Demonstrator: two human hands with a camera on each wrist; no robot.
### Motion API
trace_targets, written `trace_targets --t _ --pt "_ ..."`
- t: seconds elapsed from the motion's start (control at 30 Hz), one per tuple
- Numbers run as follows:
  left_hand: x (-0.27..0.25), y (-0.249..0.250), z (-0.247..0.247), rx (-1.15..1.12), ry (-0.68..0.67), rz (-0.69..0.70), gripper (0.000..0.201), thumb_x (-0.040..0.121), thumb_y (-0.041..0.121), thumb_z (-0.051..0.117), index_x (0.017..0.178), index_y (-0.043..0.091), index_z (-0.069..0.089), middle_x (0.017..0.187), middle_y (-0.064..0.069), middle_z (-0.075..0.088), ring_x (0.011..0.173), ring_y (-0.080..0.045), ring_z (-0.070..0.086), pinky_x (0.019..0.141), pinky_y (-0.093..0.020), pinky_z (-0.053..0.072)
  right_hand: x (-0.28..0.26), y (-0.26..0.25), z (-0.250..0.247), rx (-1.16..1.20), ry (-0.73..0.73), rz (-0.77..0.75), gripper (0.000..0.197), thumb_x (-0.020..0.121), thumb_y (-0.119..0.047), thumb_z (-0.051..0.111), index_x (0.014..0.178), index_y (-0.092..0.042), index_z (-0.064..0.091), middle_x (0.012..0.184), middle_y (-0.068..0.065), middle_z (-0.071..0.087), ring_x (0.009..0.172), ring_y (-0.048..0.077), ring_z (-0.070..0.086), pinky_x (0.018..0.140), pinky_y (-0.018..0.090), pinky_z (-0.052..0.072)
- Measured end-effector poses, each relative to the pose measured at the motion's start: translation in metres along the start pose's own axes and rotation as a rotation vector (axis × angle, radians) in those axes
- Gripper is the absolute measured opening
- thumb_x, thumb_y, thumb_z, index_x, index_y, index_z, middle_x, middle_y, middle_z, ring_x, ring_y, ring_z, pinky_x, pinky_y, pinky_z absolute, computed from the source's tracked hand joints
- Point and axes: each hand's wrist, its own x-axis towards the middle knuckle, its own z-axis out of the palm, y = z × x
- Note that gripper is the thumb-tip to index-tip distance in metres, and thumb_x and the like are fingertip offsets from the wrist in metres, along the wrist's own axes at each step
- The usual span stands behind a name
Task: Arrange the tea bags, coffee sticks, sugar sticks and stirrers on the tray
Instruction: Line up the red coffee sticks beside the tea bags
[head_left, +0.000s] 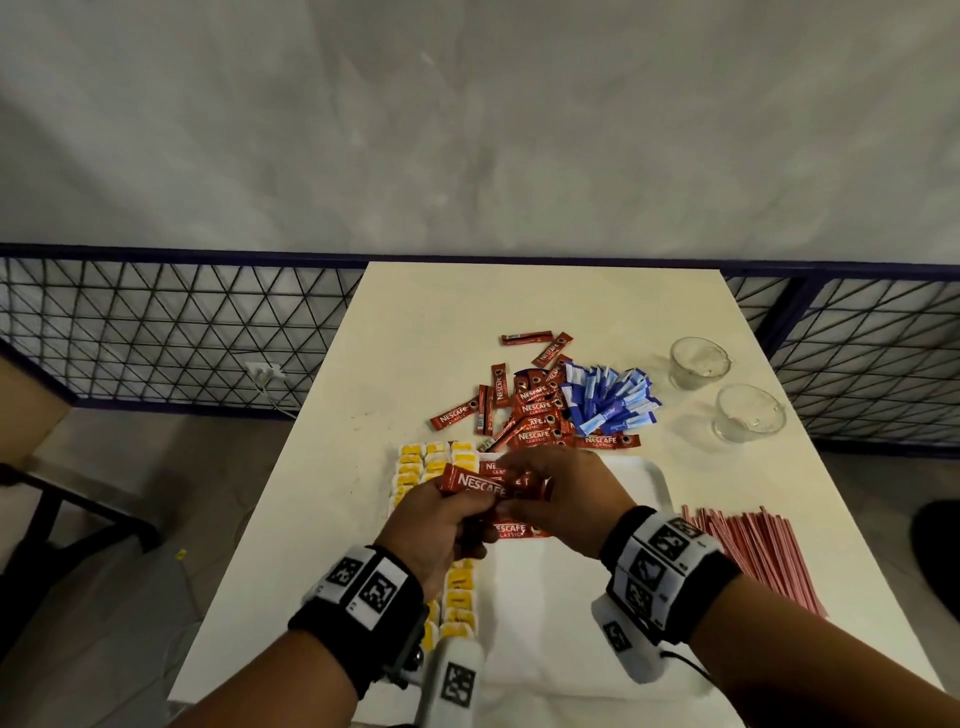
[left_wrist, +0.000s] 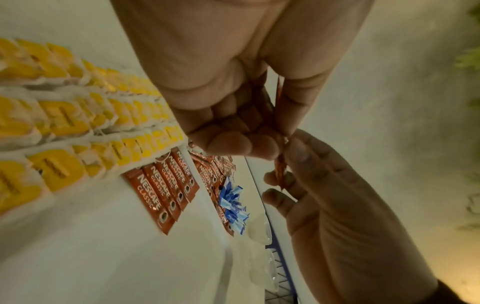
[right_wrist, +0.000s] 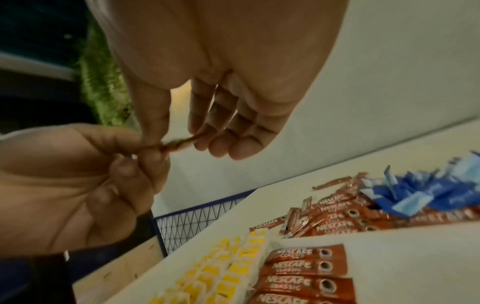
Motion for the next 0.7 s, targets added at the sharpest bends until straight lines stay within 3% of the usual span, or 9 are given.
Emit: trace_targets --t 0.07,0.2,0.27,0.33,0.43,0.57,0.7 --pt "0.0 -0.002 0.002 -0.033 0.003 -0.044 0.011 0.088 0.008 0.059 0.094 0.007 0.069 0.078 -0.012 0.066 0.057 -0.02 0.057 0.052 -0.028 0.041 0.0 0.002 0.0 -0.11 0.021 -0.129 0.036 0.08 -0.034 0.073 0.114 -0.025 0.068 0.105 -0.008 0.066 0.085 0.002 0.056 0.074 0.01 0.039" --pt "0.002 -0.006 0.0 -0.016 0.018 -0.11 0.007 0.089 0.015 0.062 0.087 0.012 0.068 0.073 -0.005 0.065 0.058 -0.018 0.053 0.053 -0.028 0.037 0.002 0.006 0.006 -0.176 0.004 -0.214 0.028 0.084 -0.031 0.069 0.111 -0.025 0.069 0.099 -0.002 0.069 0.089 0.014 0.062 0.079 0.028 0.049" --pt "0.007 -0.008 -0.014 0.083 0.051 -0.107 0.015 0.089 0.025 0.065 0.089 0.011 0.068 0.072 -0.002 0.063 0.059 -0.017 0.052 0.05 -0.026 0.038 0.002 0.014 0.011 -0.212 -0.016 -0.169 0.026 0.085 -0.032 0.067 0.11 -0.025 0.069 0.099 -0.003 0.069 0.092 0.016 0.061 0.081 0.03 0.049" --pt "0.018 -0.013 -0.041 0.244 0.182 -0.078 0.023 0.088 0.034 0.066 0.084 0.011 0.066 0.071 -0.002 0.062 0.057 -0.017 0.051 0.049 -0.025 0.039 0.0 0.029 0.02 -0.28 -0.084 -0.061 0.03 0.086 -0.036 0.064 0.114 -0.026 0.067 0.107 -0.003 0.067 0.1 0.017 0.059 0.088 0.032 0.047" --pt "0.032 -0.024 -0.084 0.481 0.366 -0.073 0.03 0.087 0.037 0.066 0.074 0.01 0.063 0.069 -0.008 0.061 0.058 -0.023 0.05 0.056 -0.029 0.041 -0.008 0.053 0.038 -0.348 -0.223 0.091 0.037 0.086 -0.038 0.062 0.121 -0.029 0.062 0.119 -0.004 0.062 0.111 0.017 0.054 0.096 0.029 0.044" --pt "0.042 -0.046 -0.116 0.635 0.389 -0.107 0.029 0.085 0.039 0.068 0.073 0.013 0.064 0.072 -0.009 0.065 0.076 -0.038 0.063 0.065 -0.035 0.044 -0.017 0.07 0.066 -0.442 -0.302 0.052 0.031 0.087 -0.037 0.056 0.115 -0.03 0.065 0.115 -0.003 0.06 0.108 0.021 0.053 0.094 0.032 0.045" --pt "0.039 -0.053 -0.121 0.93 0.405 -0.122 0.028 0.09 0.044 0.06 0.077 0.019 0.062 0.083 -0.006 0.068 0.092 -0.032 0.064 0.077 -0.032 0.046 -0.019 0.081 0.08 -0.499 -0.297 0.069 0.033 0.091 -0.042 0.05 0.121 -0.033 0.061 0.121 -0.004 0.059 0.112 0.022 0.05 0.097 0.032 0.039"
